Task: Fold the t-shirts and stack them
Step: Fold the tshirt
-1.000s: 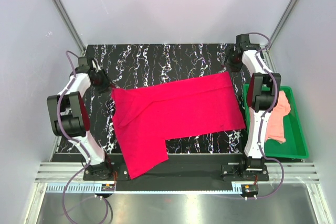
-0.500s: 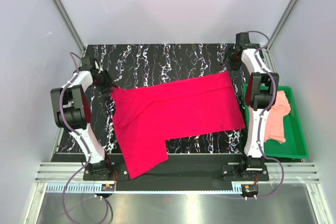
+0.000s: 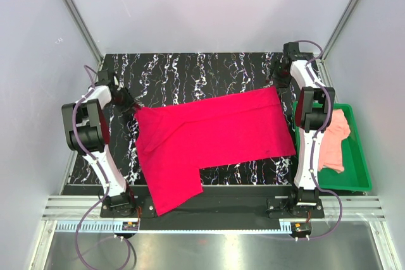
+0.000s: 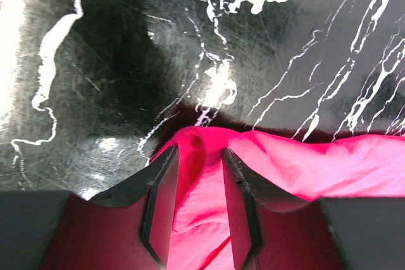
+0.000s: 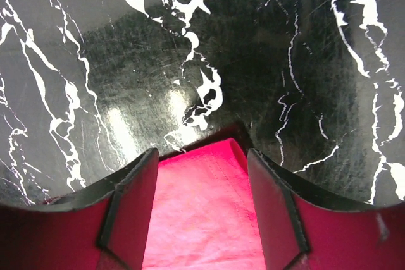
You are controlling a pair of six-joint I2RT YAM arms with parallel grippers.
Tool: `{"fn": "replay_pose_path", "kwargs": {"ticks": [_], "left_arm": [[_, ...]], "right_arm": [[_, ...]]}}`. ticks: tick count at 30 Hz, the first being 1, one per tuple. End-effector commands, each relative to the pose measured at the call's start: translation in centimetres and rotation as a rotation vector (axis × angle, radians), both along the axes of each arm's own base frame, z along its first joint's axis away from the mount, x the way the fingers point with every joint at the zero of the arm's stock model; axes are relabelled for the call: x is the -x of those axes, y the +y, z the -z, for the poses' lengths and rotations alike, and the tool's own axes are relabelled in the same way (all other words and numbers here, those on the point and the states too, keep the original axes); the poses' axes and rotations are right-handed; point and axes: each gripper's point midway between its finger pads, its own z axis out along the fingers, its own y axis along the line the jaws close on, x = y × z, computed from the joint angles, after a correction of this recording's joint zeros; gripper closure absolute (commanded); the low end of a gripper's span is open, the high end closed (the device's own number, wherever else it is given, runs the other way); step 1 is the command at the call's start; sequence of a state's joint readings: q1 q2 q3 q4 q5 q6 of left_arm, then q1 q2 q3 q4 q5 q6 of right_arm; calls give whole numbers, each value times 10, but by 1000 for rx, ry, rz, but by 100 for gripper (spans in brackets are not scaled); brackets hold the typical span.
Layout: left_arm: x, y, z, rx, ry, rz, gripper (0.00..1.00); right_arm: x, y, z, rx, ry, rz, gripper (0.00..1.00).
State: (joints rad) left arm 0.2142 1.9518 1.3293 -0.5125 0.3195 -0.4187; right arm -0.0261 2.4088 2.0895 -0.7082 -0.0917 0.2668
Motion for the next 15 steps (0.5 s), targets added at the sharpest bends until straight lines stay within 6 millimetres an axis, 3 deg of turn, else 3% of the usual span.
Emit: {"fn": "replay_pose_path", "kwargs": {"ticks": [1, 15], "left_arm": [[-17, 7, -13, -2, -66, 6, 62], [-20, 10, -11, 11, -72, 5, 80]], "right_arm": [[-8, -9, -13, 16, -35, -6, 36], [0, -11, -3, -13, 3, 37, 48]]}}
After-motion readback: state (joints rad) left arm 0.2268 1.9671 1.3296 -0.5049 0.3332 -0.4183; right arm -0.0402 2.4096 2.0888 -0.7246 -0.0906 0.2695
